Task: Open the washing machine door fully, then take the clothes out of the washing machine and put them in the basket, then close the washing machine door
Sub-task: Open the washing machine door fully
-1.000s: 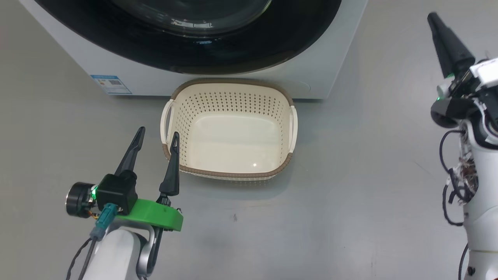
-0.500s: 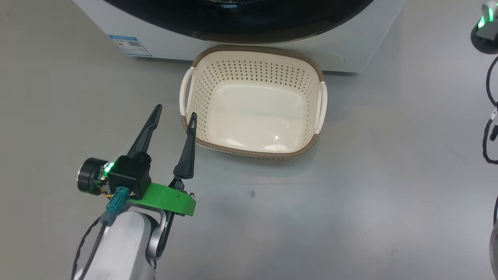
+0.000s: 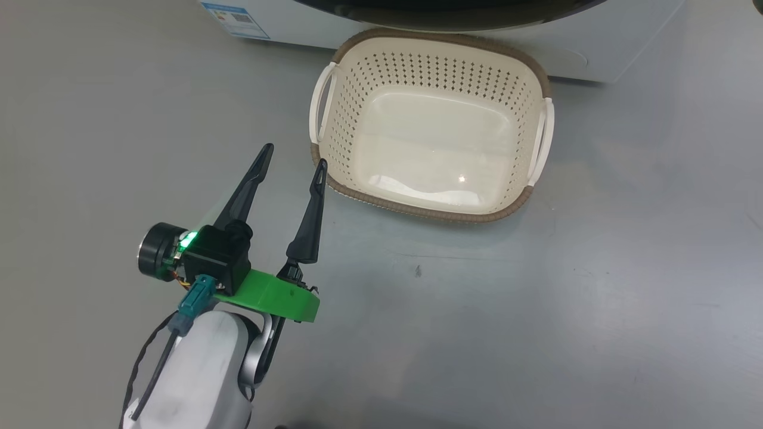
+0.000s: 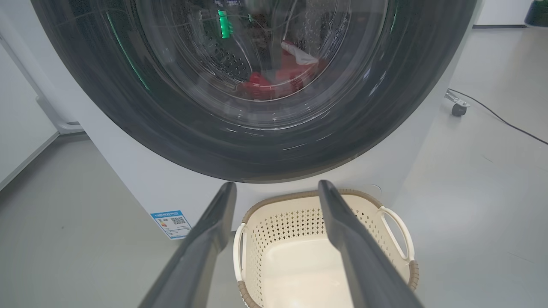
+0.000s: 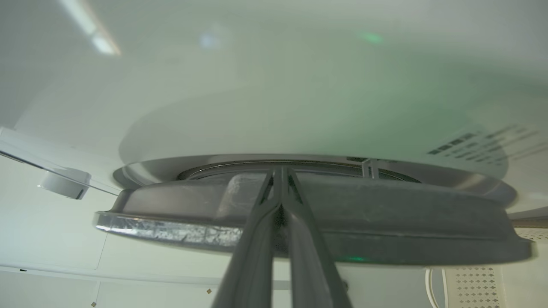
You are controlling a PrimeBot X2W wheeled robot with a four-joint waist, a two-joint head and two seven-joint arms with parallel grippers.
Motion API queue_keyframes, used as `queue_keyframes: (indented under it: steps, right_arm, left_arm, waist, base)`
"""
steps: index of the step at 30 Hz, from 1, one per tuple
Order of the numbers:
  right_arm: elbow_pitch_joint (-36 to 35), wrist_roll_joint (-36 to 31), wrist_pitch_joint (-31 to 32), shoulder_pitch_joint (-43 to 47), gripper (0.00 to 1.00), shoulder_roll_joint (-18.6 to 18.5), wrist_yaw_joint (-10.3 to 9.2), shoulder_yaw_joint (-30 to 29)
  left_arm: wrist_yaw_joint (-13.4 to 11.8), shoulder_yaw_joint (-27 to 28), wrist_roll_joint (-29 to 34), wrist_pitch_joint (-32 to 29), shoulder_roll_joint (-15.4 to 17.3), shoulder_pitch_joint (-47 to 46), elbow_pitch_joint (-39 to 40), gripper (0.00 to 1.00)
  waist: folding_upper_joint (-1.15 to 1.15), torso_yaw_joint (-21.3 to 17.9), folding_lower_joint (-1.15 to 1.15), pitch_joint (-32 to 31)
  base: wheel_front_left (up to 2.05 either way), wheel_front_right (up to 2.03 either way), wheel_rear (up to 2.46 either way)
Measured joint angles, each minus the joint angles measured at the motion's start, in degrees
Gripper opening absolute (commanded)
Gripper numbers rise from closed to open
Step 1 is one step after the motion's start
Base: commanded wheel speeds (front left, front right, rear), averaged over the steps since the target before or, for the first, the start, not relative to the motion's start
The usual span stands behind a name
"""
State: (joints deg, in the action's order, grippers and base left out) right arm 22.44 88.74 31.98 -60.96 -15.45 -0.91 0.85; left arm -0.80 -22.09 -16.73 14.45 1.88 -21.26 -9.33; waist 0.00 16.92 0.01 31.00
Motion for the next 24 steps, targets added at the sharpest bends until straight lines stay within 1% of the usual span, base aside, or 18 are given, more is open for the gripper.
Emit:
queue_keyframes:
  steps: [3,6,16,24]
  right_arm:
    - [1.32,0.53,0.59,-1.38,0.0,-0.11,-0.88,-0.2]
    - [2.42,2.63,1.21,-2.79,0.0,0.26,-1.35,-1.21]
    - [5.03,4.08,5.03,-5.42,0.0,-0.64,-1.15,-1.03]
    - [7.78,5.53,9.51,-5.48,0.0,-1.72,-0.46,-0.14]
  left_arm:
    - [-0.44,-0.74,-0.66,0.0,-0.08,-0.43,0.32,1.0]
    - [-0.92,-1.1,-2.04,0.01,-0.09,-0.8,0.57,1.0]
    - [-1.98,-1.93,-2.36,0.01,-0.24,-1.82,0.55,1.0]
    - [-2.53,-2.14,-2.36,0.01,-0.27,-2.31,0.14,1.0]
  waist:
    - [0.0,0.76,0.0,0.9]
    - [0.0,1.3,0.0,1.77]
    - [0.0,2.23,0.0,2.87]
    - [0.0,2.02,0.0,2.44]
  base:
    - [0.0,0.0,0.0]
    - [0.0,0.0,0.0]
    - [0.0,0.0,0.0]
    - [0.0,0.0,0.0]
